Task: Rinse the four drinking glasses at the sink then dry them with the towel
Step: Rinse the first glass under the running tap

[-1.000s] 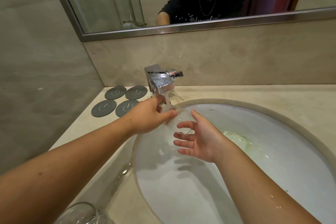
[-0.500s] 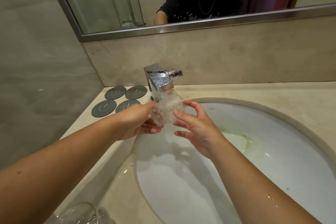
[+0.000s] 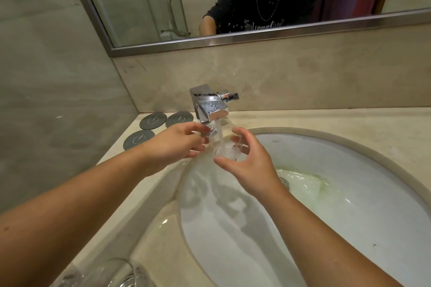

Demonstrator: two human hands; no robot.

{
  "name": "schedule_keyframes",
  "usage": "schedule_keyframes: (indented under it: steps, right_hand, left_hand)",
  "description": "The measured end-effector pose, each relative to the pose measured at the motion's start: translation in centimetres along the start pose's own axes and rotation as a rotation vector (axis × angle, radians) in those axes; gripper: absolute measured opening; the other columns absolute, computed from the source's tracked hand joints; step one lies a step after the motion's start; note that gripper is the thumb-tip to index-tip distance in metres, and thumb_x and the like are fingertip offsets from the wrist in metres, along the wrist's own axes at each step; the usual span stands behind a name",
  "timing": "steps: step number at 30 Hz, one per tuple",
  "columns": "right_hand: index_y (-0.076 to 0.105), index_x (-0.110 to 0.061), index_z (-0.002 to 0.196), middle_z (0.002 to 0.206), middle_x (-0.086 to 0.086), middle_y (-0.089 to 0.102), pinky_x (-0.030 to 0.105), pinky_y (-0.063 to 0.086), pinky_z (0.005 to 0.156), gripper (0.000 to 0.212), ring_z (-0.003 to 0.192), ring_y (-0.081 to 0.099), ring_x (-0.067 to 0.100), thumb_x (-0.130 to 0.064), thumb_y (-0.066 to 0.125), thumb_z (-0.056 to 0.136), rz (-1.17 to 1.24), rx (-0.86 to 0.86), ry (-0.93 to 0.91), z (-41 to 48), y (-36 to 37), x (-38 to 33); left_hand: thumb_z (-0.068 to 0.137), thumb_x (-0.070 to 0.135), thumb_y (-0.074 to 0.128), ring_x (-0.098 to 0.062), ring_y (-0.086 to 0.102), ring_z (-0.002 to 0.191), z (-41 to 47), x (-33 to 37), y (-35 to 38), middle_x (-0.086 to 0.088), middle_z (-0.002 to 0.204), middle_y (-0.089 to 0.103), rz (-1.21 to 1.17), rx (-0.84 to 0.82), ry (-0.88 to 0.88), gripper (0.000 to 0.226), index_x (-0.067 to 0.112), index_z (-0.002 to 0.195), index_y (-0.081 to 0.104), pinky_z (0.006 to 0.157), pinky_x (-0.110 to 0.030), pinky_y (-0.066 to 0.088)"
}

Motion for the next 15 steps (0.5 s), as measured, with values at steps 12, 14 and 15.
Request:
schedule_keyframes:
  steps: [12, 14, 15]
  right_hand:
    - [0.052, -0.031, 0.145, 0.133, -0.022, 0.060, -0.003, 0.034, 0.091, 0.081, 0.113, 0.047, -0.026, -0.017, 0.092, 0.076, -0.226, -0.059, -0.198, -0.3, -0.3, 0.3]
    - [0.051, -0.034, 0.145, 0.134, -0.022, 0.060, -0.003, 0.034, 0.090, 0.081, 0.115, 0.047, -0.026, -0.019, 0.092, 0.076, -0.218, -0.064, -0.182, -0.3, -0.3, 0.2]
    - [0.051, -0.036, 0.145, 0.132, -0.025, 0.060, -0.003, 0.034, 0.089, 0.080, 0.114, 0.048, -0.026, -0.021, 0.092, 0.077, -0.206, -0.074, -0.158, -0.4, -0.5, 0.2]
  left_hand:
    - [0.093, 0.023, 0.075, -0.018, 0.073, 0.103, -1.2, -0.6, -0.1, 0.012, 0.105, 0.076, 0.221, 0.047, 0.133, 0.014, 0.027, 0.105, 0.070, 0.090, -0.036, 0.062]
    - [0.094, 0.025, 0.074, -0.017, 0.073, 0.103, -1.2, -0.5, 0.0, 0.011, 0.105, 0.076, 0.206, 0.049, 0.128, 0.015, 0.028, 0.107, 0.068, 0.090, -0.037, 0.062]
    - [0.095, 0.026, 0.072, -0.017, 0.074, 0.103, -1.3, -0.5, 0.1, 0.009, 0.106, 0.076, 0.192, 0.046, 0.121, 0.016, 0.028, 0.110, 0.067, 0.088, -0.036, 0.062]
Point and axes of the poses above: each hand's wrist, its own z-axis towards the middle knuckle, its own y-axis out of the palm, x = y × z, the point moved 1 cm from there along z, towards the middle knuckle
